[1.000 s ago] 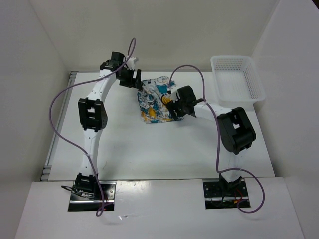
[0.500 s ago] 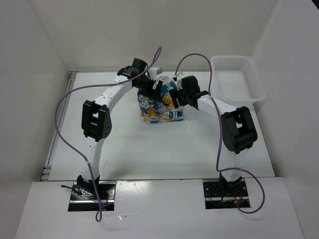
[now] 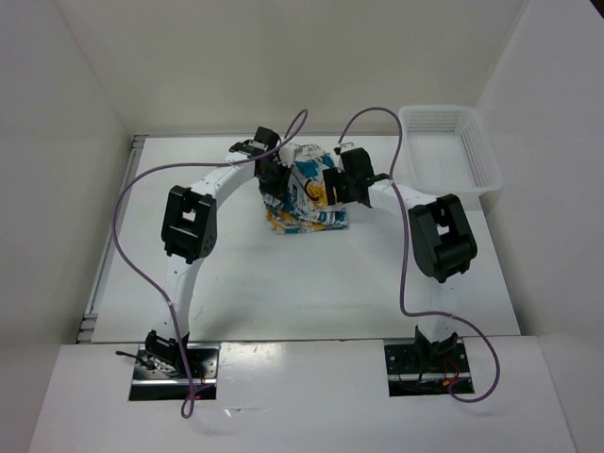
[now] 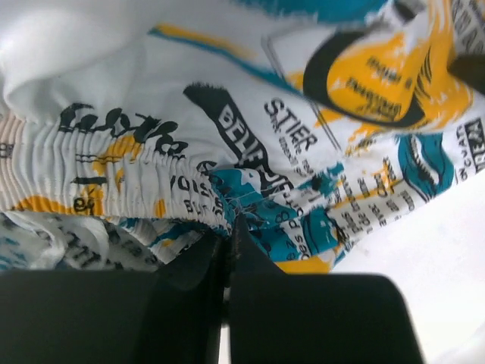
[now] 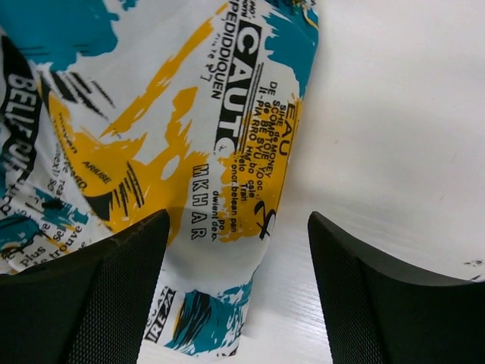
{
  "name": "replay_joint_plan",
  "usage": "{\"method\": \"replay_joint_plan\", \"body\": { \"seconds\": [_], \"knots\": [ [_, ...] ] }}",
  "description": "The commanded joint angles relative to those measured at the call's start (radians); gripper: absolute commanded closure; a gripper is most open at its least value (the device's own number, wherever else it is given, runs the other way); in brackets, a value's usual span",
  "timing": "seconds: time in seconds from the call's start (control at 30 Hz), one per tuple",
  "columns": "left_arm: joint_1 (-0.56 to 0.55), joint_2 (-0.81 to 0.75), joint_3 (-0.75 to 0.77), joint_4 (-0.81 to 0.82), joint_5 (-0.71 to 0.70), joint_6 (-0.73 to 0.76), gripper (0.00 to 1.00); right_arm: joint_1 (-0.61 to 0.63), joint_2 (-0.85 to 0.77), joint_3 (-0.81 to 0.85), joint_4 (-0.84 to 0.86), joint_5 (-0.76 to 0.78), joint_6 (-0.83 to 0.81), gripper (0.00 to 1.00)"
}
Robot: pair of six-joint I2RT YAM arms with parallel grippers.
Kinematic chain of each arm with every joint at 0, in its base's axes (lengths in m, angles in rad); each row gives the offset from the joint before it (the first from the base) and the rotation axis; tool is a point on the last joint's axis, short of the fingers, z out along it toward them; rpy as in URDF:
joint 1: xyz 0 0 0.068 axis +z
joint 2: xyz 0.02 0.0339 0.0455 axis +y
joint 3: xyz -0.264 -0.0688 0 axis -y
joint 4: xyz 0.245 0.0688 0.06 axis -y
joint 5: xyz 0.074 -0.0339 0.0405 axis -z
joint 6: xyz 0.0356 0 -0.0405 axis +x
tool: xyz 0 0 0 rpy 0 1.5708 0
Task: Fold and stack the shorts
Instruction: Fold the shorts
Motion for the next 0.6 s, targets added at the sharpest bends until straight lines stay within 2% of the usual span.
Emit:
{"method": "replay_joint_plan", "body": {
  "seconds": [0.0, 0.17, 0.27, 0.4, 0.43, 0.5, 0.53, 0.57],
  "knots": [
    [0.002, -0.118, -0.013, -0.048, 0.005, 0.003, 1.0, -0.003, 0.022, 0.046, 0.035, 0.051, 0.06, 0.21],
    [0.042, -0.235, -0.042, -0.131, 0.042, 0.003, 0.98, -0.003, 0.031, 0.09, 0.045, 0.107, 0.06, 0.21],
    [0.051, -0.255, -0.166, -0.131, 0.033, 0.003, 0.95, -0.003, 0.059, 0.156, 0.054, 0.107, 0.049, 0.23],
    [0.051, -0.246, -0.273, -0.091, 0.042, 0.003, 0.93, -0.003, 0.151, 0.347, 0.054, 0.109, 0.04, 0.42],
    [0.051, -0.235, -0.287, -0.091, 0.042, 0.003, 0.91, -0.003, 0.171, 0.377, 0.045, 0.094, 0.04, 0.51],
    [0.051, -0.226, -0.32, -0.067, 0.042, 0.003, 0.89, -0.003, 0.218, 0.429, 0.045, 0.084, 0.049, 0.58],
    [0.061, -0.216, -0.32, -0.067, 0.042, 0.003, 0.89, 0.007, 0.231, 0.44, 0.045, 0.062, 0.049, 0.66],
    [0.071, -0.216, -0.32, -0.058, 0.042, 0.003, 0.89, 0.017, 0.253, 0.44, 0.045, 0.049, 0.049, 0.7]
  ]
}}
